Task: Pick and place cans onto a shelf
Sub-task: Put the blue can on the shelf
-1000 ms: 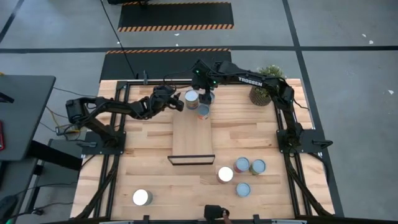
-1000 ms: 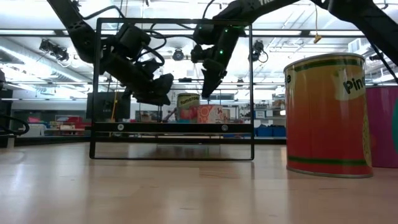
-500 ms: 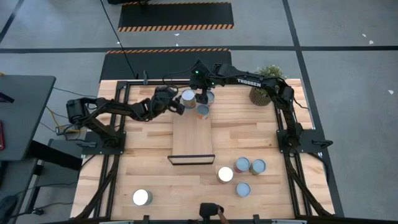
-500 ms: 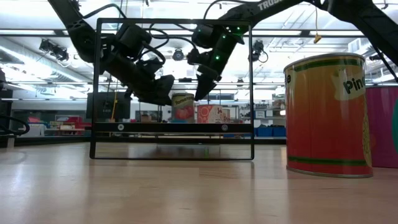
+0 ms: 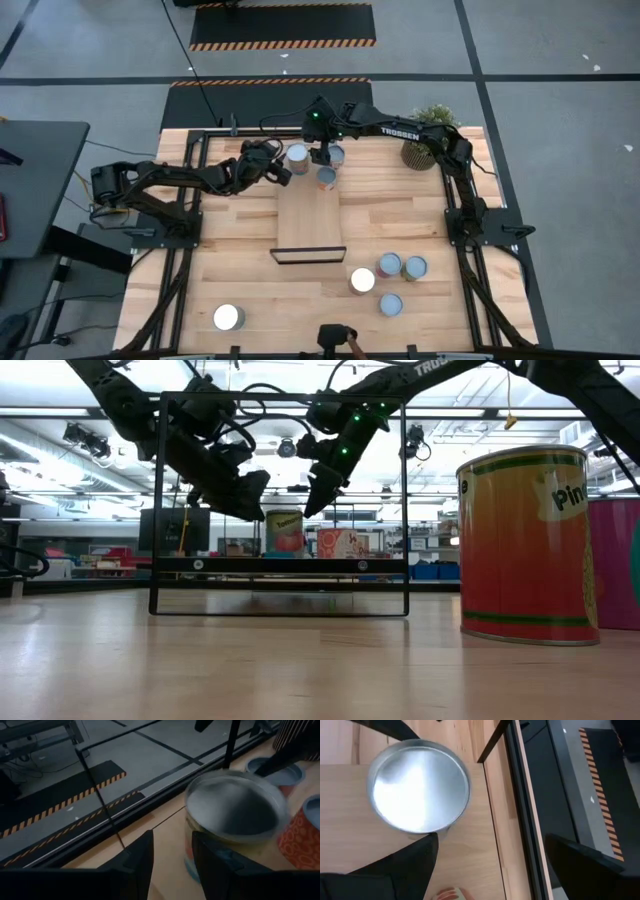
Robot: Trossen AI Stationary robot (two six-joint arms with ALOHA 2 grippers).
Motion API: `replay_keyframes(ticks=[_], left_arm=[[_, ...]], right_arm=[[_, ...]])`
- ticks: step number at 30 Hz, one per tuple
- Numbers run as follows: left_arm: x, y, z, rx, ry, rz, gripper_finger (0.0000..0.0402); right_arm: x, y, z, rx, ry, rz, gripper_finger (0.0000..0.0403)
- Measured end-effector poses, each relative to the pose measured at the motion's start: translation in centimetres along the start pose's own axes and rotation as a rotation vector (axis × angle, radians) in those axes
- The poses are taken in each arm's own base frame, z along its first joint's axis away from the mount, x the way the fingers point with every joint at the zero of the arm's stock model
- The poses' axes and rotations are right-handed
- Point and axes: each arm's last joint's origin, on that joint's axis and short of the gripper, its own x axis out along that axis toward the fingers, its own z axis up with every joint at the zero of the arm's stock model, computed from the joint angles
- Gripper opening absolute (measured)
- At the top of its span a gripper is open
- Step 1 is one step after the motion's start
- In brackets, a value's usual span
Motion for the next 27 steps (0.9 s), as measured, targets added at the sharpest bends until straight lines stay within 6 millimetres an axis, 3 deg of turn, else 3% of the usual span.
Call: replay_keyframes(ticks=[16,27], left_arm=[[-0.5,-0.7,0.0,0.0,-0.008,-0.013,0.0142],[-0.5,-0.7,-0.1,0.005,-0.005,-0.016,0.0142]], right_arm=[[0.0,-0.1,-0.1,0.043,0.03,-0.048,0.0373],[-1.1,1.9,1.1,0.006,0.078,-0.117,0.0373]])
